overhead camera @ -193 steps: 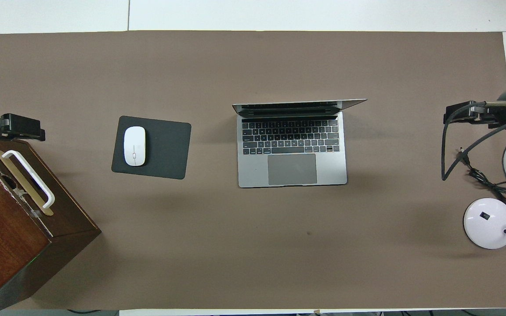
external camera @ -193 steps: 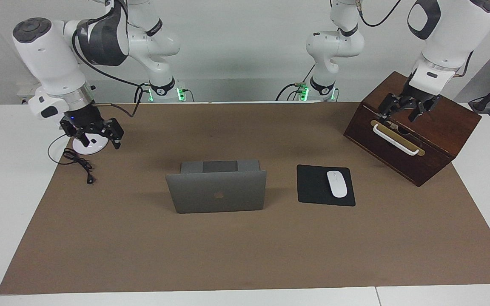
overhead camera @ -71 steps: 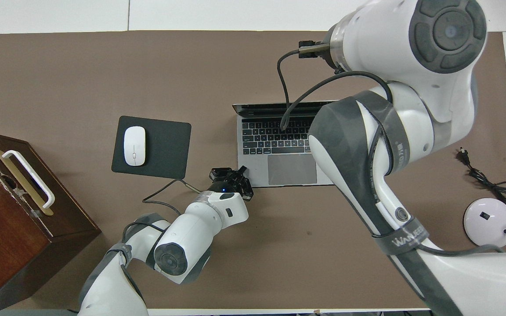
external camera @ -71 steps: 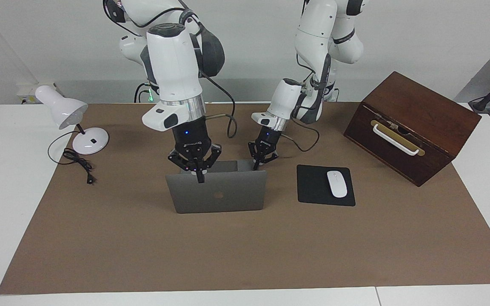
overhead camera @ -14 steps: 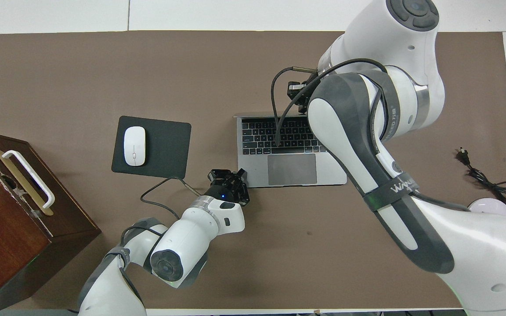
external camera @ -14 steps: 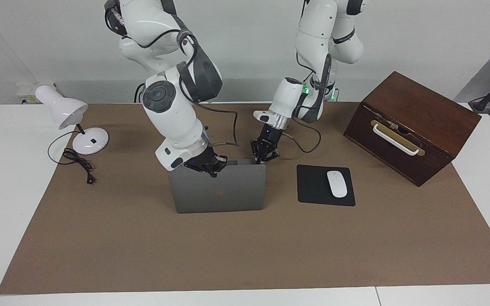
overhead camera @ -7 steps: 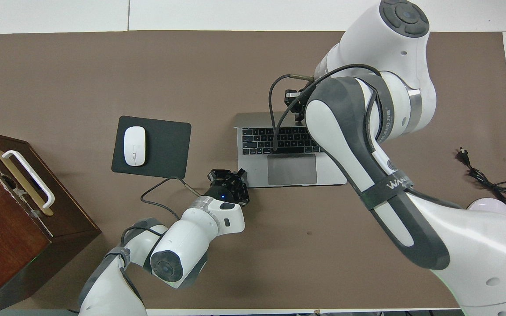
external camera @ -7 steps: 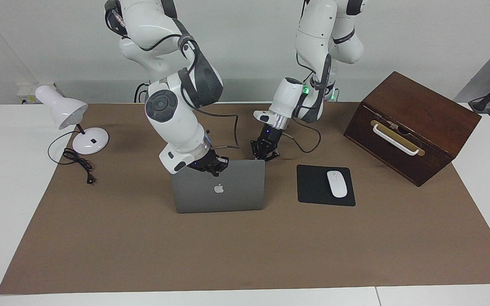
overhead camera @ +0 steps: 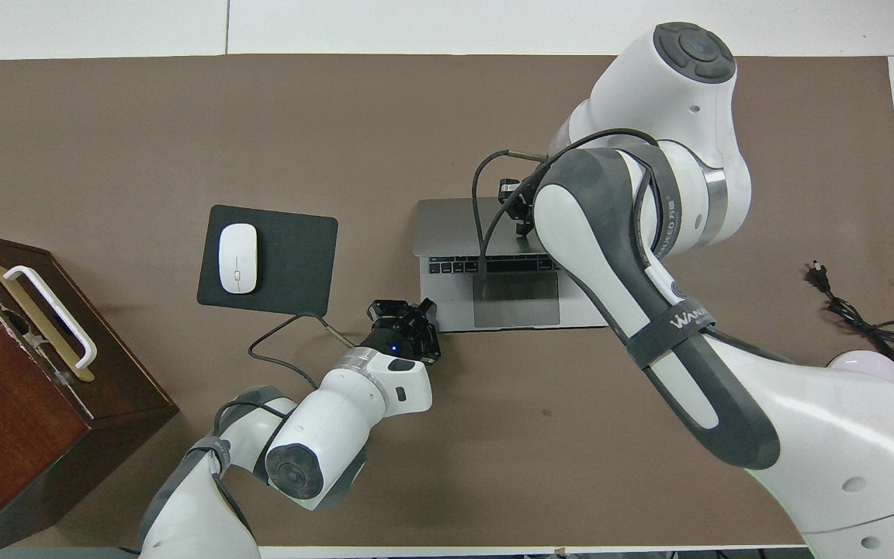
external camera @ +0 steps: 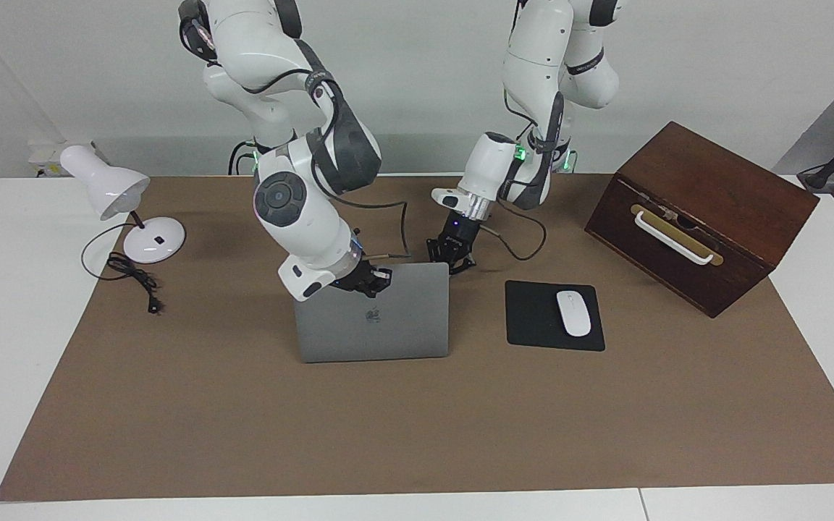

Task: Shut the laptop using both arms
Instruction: 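Push the laptop screen down toward the keyboard with the right gripper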

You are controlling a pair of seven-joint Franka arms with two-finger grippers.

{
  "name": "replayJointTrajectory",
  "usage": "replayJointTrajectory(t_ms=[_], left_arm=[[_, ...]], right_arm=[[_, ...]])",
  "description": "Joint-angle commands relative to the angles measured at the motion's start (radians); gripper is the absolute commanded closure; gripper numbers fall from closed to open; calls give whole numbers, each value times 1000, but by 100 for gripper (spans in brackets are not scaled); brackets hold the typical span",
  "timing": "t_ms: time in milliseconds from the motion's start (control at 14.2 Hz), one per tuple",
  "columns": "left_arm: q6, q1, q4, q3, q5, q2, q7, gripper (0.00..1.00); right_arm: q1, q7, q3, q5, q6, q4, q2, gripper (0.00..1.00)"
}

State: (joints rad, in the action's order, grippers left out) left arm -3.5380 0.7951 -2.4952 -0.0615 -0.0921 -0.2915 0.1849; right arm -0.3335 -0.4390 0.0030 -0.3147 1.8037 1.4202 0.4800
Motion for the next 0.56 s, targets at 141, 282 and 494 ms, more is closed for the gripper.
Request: replayJointTrajectory(t_ms=[141,282,494], left_arm=[[34,30,-71,-17,-9,-63,10,100],[34,30,-71,-17,-9,-63,10,100],[34,30,-71,-17,-9,-63,10,100]], right_arm=[[5,20,6,-35,8,69,-23,100],[5,22,6,-35,13,75,-20,100],[5,23,6,-37,31,104,-20,100]])
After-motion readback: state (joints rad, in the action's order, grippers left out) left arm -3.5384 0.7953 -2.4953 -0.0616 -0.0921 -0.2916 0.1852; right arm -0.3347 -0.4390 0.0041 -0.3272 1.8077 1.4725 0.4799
